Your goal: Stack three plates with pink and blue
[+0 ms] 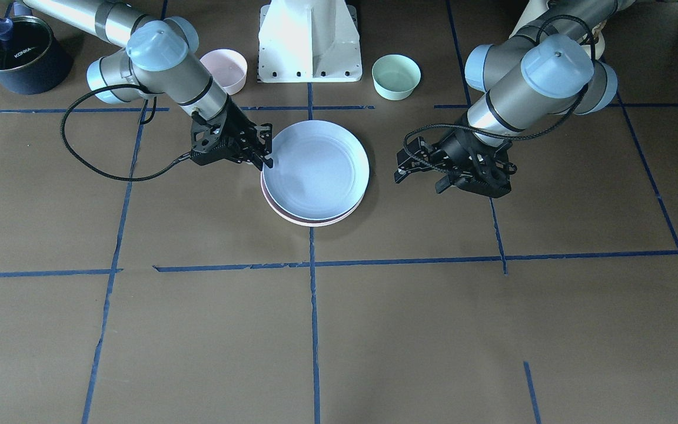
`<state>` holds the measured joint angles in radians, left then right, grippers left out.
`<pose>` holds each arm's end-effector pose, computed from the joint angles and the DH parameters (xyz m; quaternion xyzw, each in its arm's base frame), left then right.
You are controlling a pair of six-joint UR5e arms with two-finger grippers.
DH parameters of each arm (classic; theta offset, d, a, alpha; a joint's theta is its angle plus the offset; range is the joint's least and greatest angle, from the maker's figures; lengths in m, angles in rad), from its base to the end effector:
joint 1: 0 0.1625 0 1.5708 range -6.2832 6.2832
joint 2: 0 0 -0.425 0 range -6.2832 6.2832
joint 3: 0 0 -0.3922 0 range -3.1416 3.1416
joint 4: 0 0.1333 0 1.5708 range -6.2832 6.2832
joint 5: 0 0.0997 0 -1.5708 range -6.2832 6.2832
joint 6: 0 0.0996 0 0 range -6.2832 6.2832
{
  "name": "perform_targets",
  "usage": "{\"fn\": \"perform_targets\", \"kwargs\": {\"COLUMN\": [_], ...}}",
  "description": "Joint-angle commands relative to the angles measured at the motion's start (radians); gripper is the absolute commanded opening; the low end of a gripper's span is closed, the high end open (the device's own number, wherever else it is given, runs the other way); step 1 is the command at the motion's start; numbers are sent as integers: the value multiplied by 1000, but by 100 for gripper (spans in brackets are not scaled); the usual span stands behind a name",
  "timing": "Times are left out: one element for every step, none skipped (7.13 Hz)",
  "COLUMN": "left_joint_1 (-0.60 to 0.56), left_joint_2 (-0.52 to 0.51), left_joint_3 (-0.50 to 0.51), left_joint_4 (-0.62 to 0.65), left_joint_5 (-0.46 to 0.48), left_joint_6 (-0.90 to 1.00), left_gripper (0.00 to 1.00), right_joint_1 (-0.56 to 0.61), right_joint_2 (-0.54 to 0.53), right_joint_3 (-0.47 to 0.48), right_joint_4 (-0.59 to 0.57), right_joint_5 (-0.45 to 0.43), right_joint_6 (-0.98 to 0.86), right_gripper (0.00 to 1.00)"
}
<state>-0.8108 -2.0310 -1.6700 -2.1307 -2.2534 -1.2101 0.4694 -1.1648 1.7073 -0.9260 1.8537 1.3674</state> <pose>0.3858 -0.5082 0.2792 0.0402 0.5737 -0.0050 0.8181 -0.5139 -0.3789 0.2938 0.0725 -0.5613 0.0307 0.8238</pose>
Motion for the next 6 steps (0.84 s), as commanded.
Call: {"fn": "perform_targets", "kwargs": {"left_joint_1": [-10,-30,-62,-112,-192,-287], "left_joint_2": [2,33,72,112,182,280], "left_joint_3": [1,1,0,-5,-7,-14], "left_joint_4": [2,-2,-2,8,11,12], "left_joint_5": [-2,-8,-37,-72,-105,-116], "left_joint_6": [-2,9,13,61,187,383], "left_gripper": [100,100,100,100,100,100], "right_joint_1": [47,140,260,372,477,636], "right_joint_2": [-18,-50,-112,-171,-252,-371], "right_joint_3": [2,9,23,43,47,35], "right_joint_4": [-16,-14,-11,-10,-11,-28], "right_joint_5": [27,150,286,365,436,511], "right_joint_6": [12,9,-1,-8,-145,-461], "right_gripper": [100,100,100,100,100,100]}}
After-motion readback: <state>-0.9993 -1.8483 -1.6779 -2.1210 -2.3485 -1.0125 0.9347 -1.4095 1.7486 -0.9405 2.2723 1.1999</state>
